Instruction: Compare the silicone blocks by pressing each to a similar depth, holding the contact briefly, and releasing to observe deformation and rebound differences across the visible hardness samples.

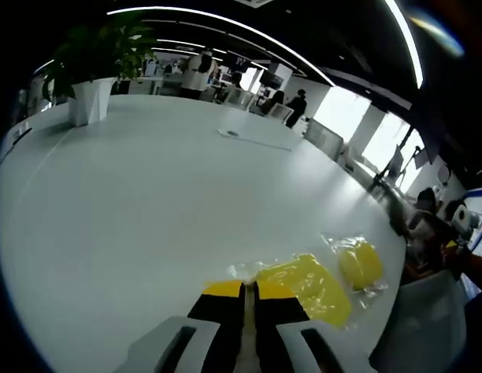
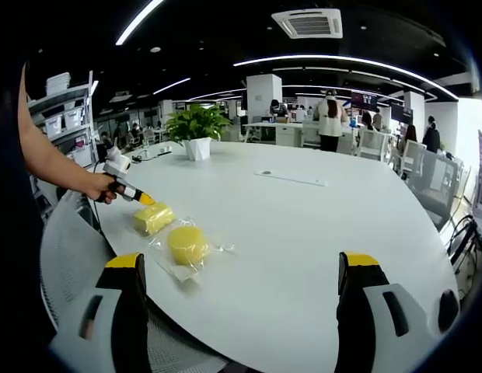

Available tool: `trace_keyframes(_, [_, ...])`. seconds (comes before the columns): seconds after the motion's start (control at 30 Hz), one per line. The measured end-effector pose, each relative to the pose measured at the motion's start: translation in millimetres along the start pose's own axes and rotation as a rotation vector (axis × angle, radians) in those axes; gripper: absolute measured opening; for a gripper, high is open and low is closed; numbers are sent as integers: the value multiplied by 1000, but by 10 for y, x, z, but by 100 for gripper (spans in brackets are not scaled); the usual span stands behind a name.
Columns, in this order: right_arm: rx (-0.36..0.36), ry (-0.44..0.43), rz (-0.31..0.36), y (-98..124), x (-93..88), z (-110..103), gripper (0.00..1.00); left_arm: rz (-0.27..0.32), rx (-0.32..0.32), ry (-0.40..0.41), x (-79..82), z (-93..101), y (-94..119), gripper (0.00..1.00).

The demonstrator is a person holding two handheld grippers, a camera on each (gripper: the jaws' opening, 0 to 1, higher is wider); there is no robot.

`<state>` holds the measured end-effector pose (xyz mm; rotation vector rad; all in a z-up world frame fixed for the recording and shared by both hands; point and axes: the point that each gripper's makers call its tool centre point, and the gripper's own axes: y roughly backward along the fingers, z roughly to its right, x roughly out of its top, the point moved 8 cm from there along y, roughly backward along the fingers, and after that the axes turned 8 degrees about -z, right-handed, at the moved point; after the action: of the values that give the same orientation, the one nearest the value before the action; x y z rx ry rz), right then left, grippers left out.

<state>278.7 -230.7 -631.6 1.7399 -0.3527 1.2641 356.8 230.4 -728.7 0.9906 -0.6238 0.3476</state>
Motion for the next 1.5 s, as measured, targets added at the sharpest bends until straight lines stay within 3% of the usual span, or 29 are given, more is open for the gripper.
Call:
trace_keyframes(0.23, [-1, 7, 2, -15, 20, 24, 96, 9, 6, -36, -32, -23, 34, 36])
trace_keyframes(0.43, [6, 10, 1, -44, 30, 30, 96, 68, 25, -34, 24, -72, 144, 56])
trace_keyframes(0.6, [6, 7, -5, -60, 1, 70, 96, 91, 28, -81, 46, -66, 272, 65])
trace_keyframes(0.77, [6, 3, -6, -61, -5, 93, 96, 138, 38, -148, 23, -33, 433, 80])
trace_keyframes(0.9, [10, 4, -11, -76, -28, 112, 96, 152, 37, -150, -7, 13, 555, 86])
trace_keyframes(1.0, [12, 1, -20, -83, -44, 117, 96, 179, 45, -223, 15, 95, 668, 92])
trace_keyframes(1.17, [24, -7, -27, -109, -53, 142, 96, 174, 52, -312, -3, 224, 786, 100])
trace_keyframes(1.5, [47, 3, -50, -143, -69, 203, 97, 188, 27, -299, -137, 227, 885, 100])
